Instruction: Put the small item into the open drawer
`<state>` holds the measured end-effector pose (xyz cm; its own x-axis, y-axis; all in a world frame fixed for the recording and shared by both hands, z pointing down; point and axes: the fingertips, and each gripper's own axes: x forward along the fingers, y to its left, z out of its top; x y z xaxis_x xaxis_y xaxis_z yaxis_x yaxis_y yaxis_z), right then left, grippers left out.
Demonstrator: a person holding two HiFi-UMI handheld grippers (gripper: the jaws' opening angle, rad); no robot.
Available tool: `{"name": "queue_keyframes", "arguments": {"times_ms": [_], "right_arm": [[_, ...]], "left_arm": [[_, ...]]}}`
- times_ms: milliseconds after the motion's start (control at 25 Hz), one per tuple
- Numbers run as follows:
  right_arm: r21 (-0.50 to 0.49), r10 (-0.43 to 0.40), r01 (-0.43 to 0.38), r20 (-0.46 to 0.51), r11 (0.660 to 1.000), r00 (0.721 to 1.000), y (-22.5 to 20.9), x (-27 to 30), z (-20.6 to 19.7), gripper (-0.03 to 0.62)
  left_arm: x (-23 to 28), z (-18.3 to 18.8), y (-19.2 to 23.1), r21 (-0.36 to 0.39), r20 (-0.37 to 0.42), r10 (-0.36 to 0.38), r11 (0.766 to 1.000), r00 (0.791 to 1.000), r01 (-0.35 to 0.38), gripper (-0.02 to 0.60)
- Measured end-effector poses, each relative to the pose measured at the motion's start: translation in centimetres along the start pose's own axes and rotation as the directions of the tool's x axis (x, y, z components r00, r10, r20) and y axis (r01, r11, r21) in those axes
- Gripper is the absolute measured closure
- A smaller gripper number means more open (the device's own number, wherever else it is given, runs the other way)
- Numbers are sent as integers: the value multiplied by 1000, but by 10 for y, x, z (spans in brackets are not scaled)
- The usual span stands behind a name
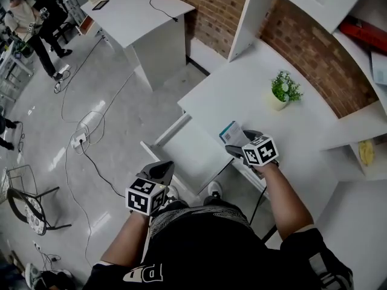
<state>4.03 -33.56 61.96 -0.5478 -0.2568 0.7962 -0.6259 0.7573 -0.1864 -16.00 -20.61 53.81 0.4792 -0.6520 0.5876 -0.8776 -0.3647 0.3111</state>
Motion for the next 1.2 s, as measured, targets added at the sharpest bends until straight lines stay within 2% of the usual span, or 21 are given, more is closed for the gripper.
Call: {"name": "queue_keyframes", "arguments": {"times_ms": [200, 280, 480, 880, 1200], "right_arm": [[121, -17, 14, 25, 993, 1000, 41, 14, -17, 174], [133, -27, 25, 21, 991, 999, 59, 21, -23, 174], [66, -79, 82, -50, 994, 996, 92, 44, -42, 174], [25, -154, 159, -146, 987, 977, 118, 83, -71, 174], [-83, -171, 156, -218, 984, 961, 112, 123, -79, 174]], "left_arm": [[0, -4, 14, 27, -19, -65, 998, 998, 65, 565], [0, -6, 21, 41, -32, -88, 995, 996, 89, 565], [0, -12, 37, 85, -61, -144, 985, 988, 149, 565], [-2, -37, 47, 130, -158, -235, 958, 959, 256, 563], [2, -50, 60, 108, -166, -225, 964, 960, 244, 565]]}}
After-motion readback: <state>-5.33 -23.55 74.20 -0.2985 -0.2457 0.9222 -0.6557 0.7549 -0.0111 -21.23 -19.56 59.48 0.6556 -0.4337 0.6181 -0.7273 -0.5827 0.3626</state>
